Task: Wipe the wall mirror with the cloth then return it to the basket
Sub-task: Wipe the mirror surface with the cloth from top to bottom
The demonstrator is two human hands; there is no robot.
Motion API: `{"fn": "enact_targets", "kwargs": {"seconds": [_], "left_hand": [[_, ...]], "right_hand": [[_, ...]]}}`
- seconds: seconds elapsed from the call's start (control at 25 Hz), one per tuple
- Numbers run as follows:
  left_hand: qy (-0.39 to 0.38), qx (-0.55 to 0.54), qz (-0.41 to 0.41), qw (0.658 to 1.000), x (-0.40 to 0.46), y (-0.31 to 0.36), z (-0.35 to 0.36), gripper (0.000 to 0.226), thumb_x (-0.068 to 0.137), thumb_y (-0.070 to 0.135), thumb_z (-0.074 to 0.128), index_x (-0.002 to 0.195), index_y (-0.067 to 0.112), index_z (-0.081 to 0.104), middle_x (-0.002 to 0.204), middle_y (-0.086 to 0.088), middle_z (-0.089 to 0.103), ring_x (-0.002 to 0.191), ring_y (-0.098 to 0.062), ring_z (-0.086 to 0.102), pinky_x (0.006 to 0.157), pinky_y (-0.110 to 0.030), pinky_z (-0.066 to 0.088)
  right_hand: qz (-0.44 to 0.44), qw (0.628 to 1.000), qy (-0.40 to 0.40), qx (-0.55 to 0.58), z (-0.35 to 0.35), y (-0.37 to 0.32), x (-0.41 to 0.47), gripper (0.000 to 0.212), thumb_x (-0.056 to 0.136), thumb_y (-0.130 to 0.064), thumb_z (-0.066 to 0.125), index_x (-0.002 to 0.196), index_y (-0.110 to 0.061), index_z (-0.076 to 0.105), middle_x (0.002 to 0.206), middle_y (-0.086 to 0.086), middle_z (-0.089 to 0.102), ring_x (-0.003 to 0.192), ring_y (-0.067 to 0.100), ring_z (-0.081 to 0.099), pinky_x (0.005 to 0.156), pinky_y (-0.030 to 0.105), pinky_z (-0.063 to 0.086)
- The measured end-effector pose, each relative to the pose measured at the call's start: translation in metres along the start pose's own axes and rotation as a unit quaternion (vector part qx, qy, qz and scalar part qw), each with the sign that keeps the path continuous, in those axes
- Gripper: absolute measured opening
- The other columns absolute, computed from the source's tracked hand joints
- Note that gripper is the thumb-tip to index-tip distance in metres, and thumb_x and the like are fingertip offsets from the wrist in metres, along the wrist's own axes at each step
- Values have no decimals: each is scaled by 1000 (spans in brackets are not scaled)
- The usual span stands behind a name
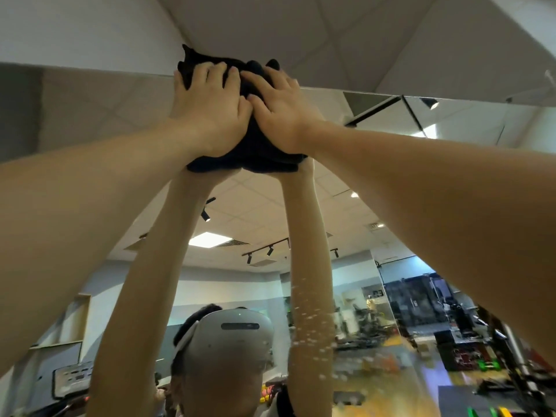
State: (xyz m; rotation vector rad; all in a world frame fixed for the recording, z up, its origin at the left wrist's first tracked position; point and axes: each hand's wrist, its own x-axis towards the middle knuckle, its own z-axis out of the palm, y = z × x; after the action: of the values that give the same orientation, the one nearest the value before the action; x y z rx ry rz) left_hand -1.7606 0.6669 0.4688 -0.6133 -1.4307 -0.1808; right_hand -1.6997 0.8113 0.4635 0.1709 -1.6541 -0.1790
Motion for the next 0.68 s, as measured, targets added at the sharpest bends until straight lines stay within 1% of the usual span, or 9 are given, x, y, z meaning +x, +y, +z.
{"fn": "enact_targets", "kwargs": {"seconds": [0.2,0.44,0.6,0.68], "left_hand": [[1,-3,-10,1000,16,73,13,61,107,37,24,161,8,21,167,-13,21,155,-31,14,124,-64,11],[-6,-6,-4,1000,42,147,26,62,107,39,22,162,9,18,168,-13,20,156,-31,12,125,-64,9],[-10,-8,24,1000,58,193,33,63,107,40,21,162,10,18,167,-13,21,156,-31,12,126,-62,9],[-9,-15,25,1000,63,210,38,63,107,40,21,162,11,18,167,-13,22,156,-31,12,126,-62,8]], "right_hand": [[-5,1000,-3,3,-26,66,-20,53,111,-39,30,163,-29,28,171,8,19,159,32,8,130,52,8],[-4,1000,3,0,-51,140,-37,52,111,-38,31,163,-29,29,170,8,22,157,31,14,129,51,12],[15,1000,12,-1,-65,184,-50,54,109,-41,29,162,-31,29,169,7,24,156,31,18,129,50,14],[18,1000,14,1,-70,203,-56,57,107,-44,27,162,-32,30,169,6,26,155,31,20,129,49,15]]}}
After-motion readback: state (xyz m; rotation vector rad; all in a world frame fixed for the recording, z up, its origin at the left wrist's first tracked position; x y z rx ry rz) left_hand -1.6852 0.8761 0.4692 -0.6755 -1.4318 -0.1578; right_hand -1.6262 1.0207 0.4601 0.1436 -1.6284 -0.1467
